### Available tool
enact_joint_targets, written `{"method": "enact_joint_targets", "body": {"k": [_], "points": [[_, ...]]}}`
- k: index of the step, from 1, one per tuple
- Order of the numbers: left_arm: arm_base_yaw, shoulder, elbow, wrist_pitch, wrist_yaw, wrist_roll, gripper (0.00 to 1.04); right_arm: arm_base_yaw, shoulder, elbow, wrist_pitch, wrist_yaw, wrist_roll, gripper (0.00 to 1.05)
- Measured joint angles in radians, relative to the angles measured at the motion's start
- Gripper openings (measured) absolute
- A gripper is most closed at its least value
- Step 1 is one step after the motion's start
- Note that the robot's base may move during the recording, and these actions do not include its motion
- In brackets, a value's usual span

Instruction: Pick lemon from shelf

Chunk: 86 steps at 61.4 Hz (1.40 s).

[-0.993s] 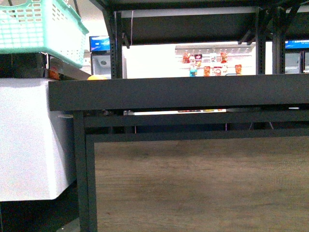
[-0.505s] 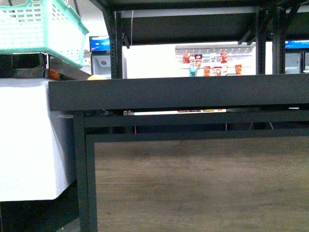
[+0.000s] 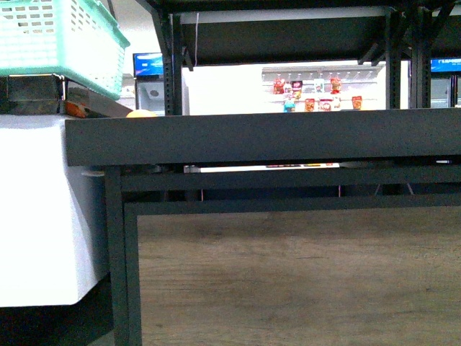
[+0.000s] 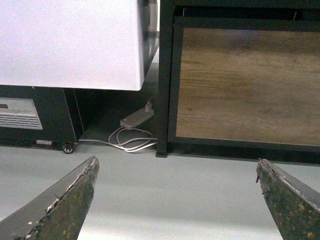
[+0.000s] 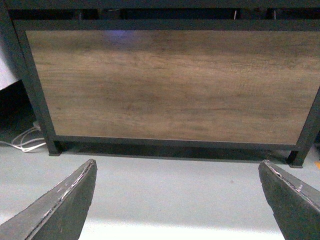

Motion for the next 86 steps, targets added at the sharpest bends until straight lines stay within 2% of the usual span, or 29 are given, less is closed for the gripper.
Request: {"method": "enact_joint_targets", "body": {"k": [86], "points": [[0.0,0.0,0.0,0.0,0.0,0.0,0.97,0.0,0.0,0.0,0.0,0.0,0.0,0.97]]}}
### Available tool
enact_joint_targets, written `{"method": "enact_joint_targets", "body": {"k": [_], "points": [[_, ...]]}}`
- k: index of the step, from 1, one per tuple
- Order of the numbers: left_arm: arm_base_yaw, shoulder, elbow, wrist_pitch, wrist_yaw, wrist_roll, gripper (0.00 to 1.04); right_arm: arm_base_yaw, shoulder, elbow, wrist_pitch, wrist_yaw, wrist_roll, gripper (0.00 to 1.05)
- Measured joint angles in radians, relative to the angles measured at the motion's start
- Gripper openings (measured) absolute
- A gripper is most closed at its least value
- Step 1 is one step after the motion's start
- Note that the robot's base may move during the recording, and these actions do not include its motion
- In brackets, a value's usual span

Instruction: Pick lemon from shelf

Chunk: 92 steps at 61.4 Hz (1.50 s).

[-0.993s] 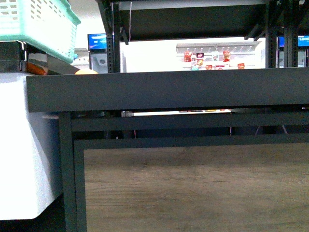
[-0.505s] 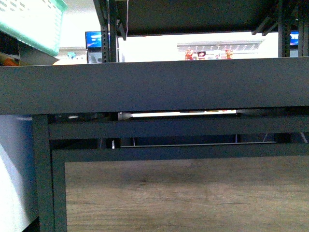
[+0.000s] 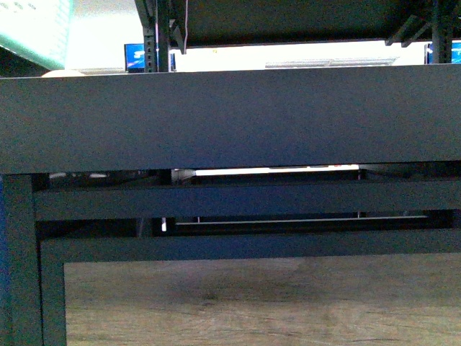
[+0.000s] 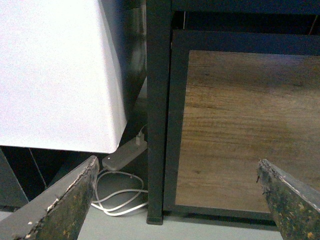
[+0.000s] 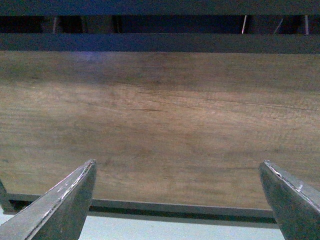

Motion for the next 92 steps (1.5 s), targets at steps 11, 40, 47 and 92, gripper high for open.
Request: {"method": "enact_joint_targets", "body": {"k": [11,40,47,92], "points": [[0.0,0.0,0.0,0.0,0.0,0.0,0.97,0.0,0.001,0.0,0.0,0.0,0.0,0.97],[0.0,0.0,0.0,0.0,0.0,0.0,0.97,0.0,0.001,0.0,0.0,0.0,0.0,0.97],[0.0,0.0,0.0,0.0,0.0,0.0,0.97,0.0,0.001,0.0,0.0,0.0,0.0,0.97],[0.0,0.0,0.0,0.0,0.0,0.0,0.97,0.0,0.001,0.0,0.0,0.0,0.0,0.97]]}}
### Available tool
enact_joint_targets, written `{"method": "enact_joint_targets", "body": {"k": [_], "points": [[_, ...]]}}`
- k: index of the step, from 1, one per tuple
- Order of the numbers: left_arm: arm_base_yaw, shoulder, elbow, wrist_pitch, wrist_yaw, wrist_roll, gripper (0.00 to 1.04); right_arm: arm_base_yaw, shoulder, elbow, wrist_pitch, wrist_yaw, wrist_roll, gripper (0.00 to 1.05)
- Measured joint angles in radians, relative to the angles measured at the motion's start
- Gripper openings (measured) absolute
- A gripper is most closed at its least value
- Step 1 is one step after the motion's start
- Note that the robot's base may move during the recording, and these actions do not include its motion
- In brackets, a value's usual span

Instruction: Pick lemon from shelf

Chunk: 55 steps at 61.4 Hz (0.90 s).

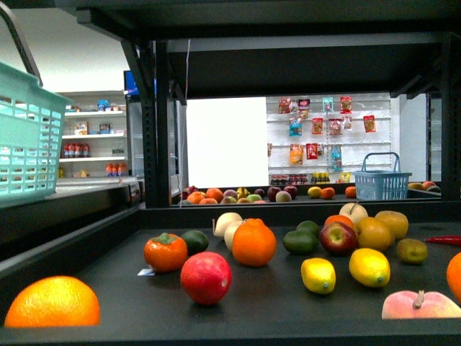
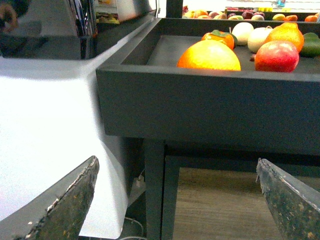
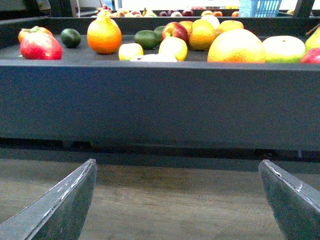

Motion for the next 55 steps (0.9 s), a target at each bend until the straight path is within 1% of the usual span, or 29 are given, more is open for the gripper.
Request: {"method": "enact_joint_targets", "body": {"k": [55], "points": [[0.0,0.001,0.0,0.0,0.0,0.0,0.97,0.0,0.0,0.0,0.0,0.0,0.0,0.97]]}}
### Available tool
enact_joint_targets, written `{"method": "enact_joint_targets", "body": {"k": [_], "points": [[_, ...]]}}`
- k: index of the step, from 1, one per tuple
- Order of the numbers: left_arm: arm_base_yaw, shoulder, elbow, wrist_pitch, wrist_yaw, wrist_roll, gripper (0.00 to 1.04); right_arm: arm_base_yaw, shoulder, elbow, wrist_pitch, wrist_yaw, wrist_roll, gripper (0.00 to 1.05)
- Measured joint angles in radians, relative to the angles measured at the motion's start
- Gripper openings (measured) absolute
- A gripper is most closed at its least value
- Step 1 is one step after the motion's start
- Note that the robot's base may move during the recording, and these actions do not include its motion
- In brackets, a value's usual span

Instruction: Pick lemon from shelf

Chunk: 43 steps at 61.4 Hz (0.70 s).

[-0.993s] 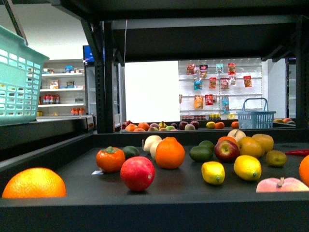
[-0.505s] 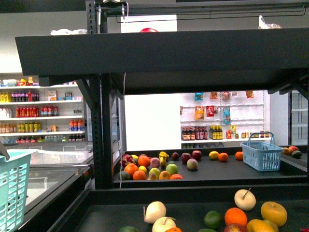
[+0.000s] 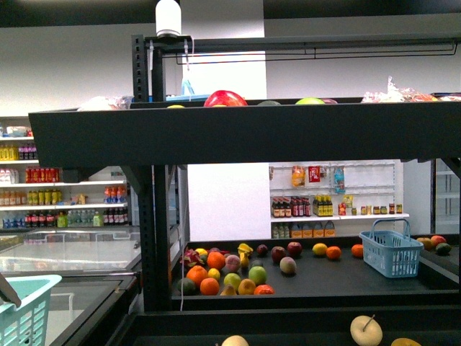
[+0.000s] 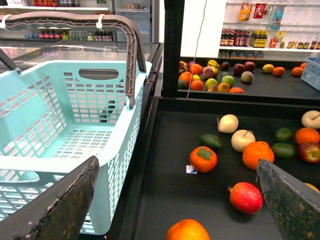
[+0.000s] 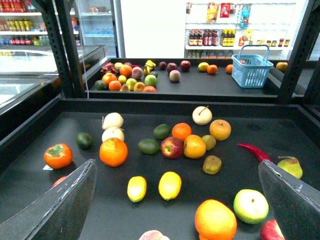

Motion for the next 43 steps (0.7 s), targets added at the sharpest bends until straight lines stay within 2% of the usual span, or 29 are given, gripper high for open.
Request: {"method": "enact_joint_targets", "body": {"k": [8,12,18,24,31,37,43], "points": [[0.004,0.007,0.004,-0.016,0.016,-0.015,0.97,0.0,0.0,0.0,0.0,0.0,0.0,0.97],[0.041,0.119,0.058,-0.116,0.126,-0.156,0.97,0.0,0.0,0.0,0.0,0.0,0.0,0.97],[0.105,0.323,0.136,-0.027,0.209,-0.288,0.97,0.0,0.0,0.0,0.0,0.0,0.0,0.97],[0.2,0.558,0.305,0.095,0.319,-0.405,0.97,0.0,0.0,0.0,0.0,0.0,0.0,0.97],[0.378,0.862,0.566,0.173,0.473,-0.651,0.97,0.0,0.0,0.0,0.0,0.0,0.0,0.97],[0.474,1.057,0.702,0.219,0.515,-0.821,0.97,0.0,0.0,0.0,0.0,0.0,0.0,0.97],[0.518,1.22,0.802,0.263,0.536,-0.963,0.97,0.0,0.0,0.0,0.0,0.0,0.0,0.97]]}}
